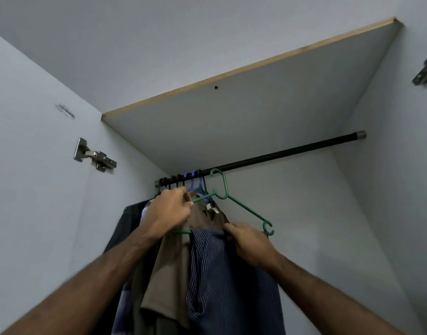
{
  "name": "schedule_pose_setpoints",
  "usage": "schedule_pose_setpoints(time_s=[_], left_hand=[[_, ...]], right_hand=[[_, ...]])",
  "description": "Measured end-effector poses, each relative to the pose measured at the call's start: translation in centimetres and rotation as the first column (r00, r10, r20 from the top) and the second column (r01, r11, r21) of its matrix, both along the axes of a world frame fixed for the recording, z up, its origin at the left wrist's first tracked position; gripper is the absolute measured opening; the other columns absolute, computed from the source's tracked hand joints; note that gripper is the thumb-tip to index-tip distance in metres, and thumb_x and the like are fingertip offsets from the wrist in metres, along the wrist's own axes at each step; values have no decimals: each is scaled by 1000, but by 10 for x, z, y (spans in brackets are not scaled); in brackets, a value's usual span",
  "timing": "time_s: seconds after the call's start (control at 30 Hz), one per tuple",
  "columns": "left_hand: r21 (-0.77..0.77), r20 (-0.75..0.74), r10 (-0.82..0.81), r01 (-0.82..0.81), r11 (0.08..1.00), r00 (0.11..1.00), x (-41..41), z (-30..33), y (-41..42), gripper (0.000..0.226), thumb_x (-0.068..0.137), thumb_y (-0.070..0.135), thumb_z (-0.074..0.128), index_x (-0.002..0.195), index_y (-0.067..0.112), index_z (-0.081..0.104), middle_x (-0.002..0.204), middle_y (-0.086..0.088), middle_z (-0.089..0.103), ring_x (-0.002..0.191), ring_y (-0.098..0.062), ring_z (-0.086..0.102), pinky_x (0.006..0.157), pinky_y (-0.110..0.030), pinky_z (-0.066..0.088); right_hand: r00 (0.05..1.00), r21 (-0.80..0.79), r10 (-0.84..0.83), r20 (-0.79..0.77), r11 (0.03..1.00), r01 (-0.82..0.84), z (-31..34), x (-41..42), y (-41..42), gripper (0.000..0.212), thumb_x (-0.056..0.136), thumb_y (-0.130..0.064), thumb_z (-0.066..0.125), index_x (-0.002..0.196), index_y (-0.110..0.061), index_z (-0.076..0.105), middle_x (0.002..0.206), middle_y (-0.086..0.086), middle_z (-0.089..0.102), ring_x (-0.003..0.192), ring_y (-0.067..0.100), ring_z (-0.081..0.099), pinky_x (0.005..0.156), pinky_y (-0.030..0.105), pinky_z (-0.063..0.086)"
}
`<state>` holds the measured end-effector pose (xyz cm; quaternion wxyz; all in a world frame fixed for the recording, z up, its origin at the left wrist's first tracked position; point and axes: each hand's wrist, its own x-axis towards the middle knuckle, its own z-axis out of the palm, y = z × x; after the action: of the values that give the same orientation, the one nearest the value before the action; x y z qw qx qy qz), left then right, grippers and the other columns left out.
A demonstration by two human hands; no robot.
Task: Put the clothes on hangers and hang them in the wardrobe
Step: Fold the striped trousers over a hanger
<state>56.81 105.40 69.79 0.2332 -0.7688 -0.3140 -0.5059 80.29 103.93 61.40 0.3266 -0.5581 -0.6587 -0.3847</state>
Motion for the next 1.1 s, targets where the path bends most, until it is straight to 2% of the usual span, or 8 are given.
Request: schedule_pose_setpoints(time_s=[0.17,0.27,0.37,0.5,0.63,0.8,0.97,1.1], left_hand=[[84,-149,155,-144,986,977,27,25,42,16,98,31,50,107,24,61,105,0,66,90,-19,63,83,-40,55],[186,-204,276,-240,953,939,41,31,52,18,102,31,47,111,23,59,109,2,64,91,-16,60,76,-31,46],[333,-187,435,-360,872,881,54,38,54,16,104,29,44,109,20,56,104,1,62,84,-17,58,66,-29,38],[335,-162,534,-463,821,830,72,58,53,12,101,26,48,105,18,57,92,0,58,78,-18,57,65,-32,45],[326,-138,598,-534,780,789,87,71,62,11,97,26,52,102,19,58,91,-3,61,77,-22,57,65,-35,44],[265,-121,595,-552,791,795,98,86,73,10,96,18,54,105,15,56,99,-7,64,81,-24,58,72,-39,52],[301,-55,605,-564,769,795,99,96,72,9,93,8,52,98,15,49,100,-10,63,78,-27,52,64,-36,38],[288,-75,588,-547,786,805,91,92,66,4,97,14,51,100,13,52,101,-10,62,82,-29,58,67,-40,46]], right_hand=[[1000,20,-21,-22,1000,22,10,24,53,40,95,-8,45,133,-23,48,126,4,57,117,27,52,85,40,49],[998,34,46,-47,998,-44,15,39,80,47,95,-7,45,138,-25,47,130,4,56,119,27,52,89,44,51],[990,59,130,-53,990,-127,26,48,103,52,94,-5,45,141,-25,47,129,5,58,118,27,53,89,45,52],[972,90,228,-59,971,-222,45,61,129,65,91,-3,45,151,-30,41,133,6,59,119,31,56,89,44,52],[960,105,279,-31,956,-274,57,68,151,72,96,-7,43,159,-37,26,139,6,55,124,29,54,92,41,51],[950,130,312,-20,943,-307,77,75,162,60,94,-3,45,149,-28,44,134,7,58,120,28,56,89,41,52],[968,113,248,24,962,-249,102,74,156,53,96,-4,47,146,-21,45,126,11,56,114,31,57,75,37,45],[967,77,249,59,964,-253,103,73,149,54,96,-5,47,147,-24,45,130,11,56,117,32,57,84,42,51]])
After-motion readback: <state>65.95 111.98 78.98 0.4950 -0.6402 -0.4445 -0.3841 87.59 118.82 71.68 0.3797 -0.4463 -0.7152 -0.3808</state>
